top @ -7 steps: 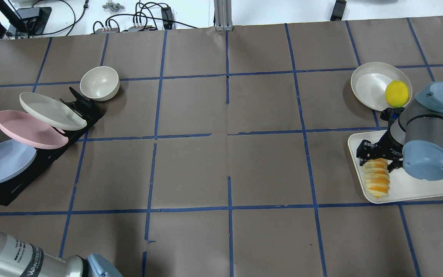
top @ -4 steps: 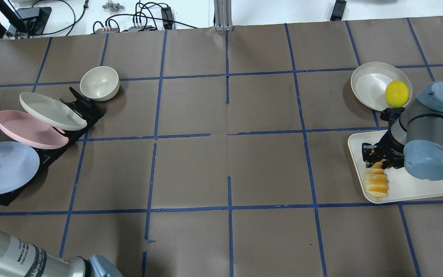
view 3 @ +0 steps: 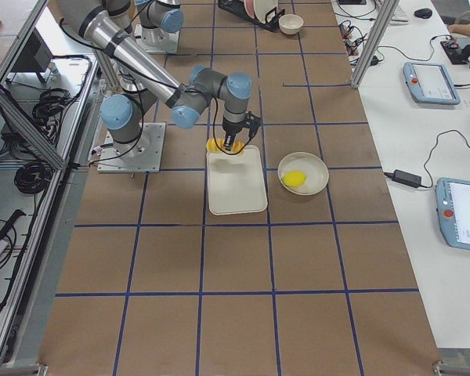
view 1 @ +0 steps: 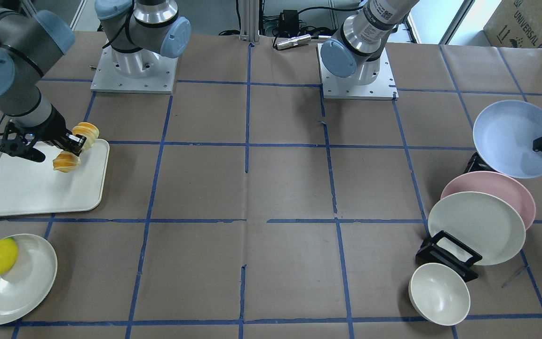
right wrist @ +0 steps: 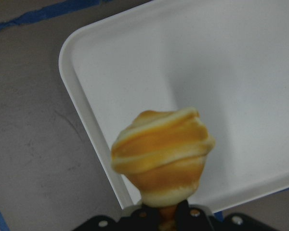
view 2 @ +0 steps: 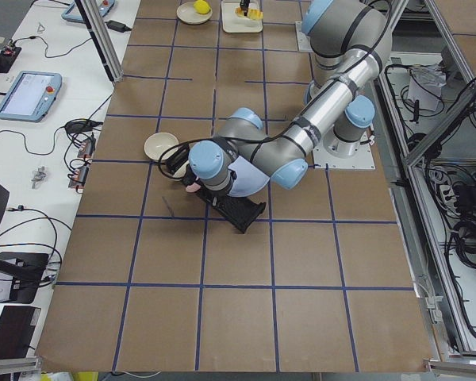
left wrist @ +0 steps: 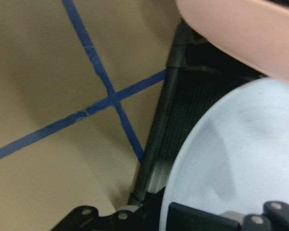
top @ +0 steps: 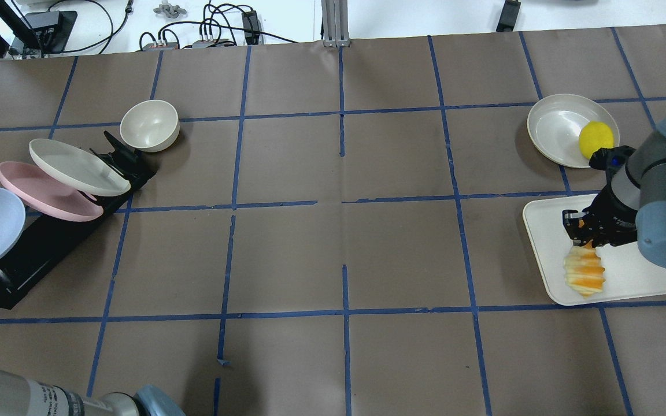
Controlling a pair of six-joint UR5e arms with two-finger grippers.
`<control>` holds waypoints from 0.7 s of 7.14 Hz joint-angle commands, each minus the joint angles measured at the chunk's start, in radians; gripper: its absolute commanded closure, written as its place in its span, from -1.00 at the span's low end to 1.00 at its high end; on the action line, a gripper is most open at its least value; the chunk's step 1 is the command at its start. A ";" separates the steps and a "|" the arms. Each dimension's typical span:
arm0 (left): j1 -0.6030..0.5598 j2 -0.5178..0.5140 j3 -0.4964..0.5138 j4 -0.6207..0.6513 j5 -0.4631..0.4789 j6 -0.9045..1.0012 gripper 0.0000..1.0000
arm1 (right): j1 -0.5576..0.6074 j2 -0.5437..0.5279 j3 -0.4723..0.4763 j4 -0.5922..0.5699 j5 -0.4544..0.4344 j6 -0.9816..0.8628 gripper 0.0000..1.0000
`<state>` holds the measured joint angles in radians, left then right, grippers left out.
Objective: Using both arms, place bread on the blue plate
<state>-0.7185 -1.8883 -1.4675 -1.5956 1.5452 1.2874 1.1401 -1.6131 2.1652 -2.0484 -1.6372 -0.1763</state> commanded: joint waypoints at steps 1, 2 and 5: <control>-0.002 0.173 -0.022 -0.151 0.007 -0.011 0.89 | 0.004 -0.128 -0.150 0.239 0.003 -0.024 0.86; -0.010 0.210 -0.027 -0.209 -0.002 -0.078 0.89 | 0.015 -0.122 -0.239 0.304 0.011 -0.066 0.86; -0.183 0.230 -0.080 -0.236 -0.092 -0.295 0.89 | 0.209 -0.079 -0.352 0.329 0.030 -0.069 0.85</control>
<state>-0.8264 -1.6540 -1.5181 -1.8288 1.4991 1.0949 1.2632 -1.7091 1.8565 -1.7247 -1.6123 -0.2433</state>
